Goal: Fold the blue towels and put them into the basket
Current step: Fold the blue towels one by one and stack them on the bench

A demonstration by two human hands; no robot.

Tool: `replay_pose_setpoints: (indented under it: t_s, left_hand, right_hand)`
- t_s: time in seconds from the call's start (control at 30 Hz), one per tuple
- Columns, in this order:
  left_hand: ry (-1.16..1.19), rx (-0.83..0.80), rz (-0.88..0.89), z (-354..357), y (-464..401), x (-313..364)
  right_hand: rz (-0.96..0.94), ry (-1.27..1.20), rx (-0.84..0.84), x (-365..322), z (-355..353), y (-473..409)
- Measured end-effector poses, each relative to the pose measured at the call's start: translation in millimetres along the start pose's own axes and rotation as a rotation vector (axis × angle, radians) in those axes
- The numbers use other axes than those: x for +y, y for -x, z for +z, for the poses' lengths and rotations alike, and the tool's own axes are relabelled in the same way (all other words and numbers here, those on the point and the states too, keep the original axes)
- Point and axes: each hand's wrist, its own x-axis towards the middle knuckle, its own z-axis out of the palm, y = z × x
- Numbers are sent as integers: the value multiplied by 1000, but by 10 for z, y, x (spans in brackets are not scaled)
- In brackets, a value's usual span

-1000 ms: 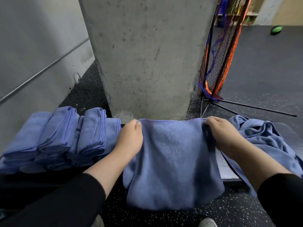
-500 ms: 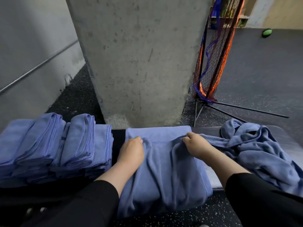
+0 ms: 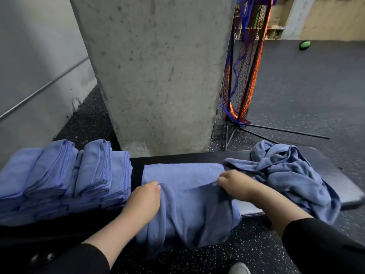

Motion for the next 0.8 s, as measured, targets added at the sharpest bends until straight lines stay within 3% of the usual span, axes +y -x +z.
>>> replay_pose_setpoints:
  t_s: [0.13,0.27,0.53,0.8]
  left_hand:
    - [197,191,-26,-202,0,186]
    - [279,260,-110,-317,-217,289]
    - [-94,27,-90,39,-670,138]
    - [-89,62,-91,-40,-650,61]
  right_hand:
    - [44,-472,194,-40,-151,-50]
    - [37,-593,349,-88,-179,-282]
    - [97,-109,251,111,67,-666]
    - [152,-45,262,315,56,-626]
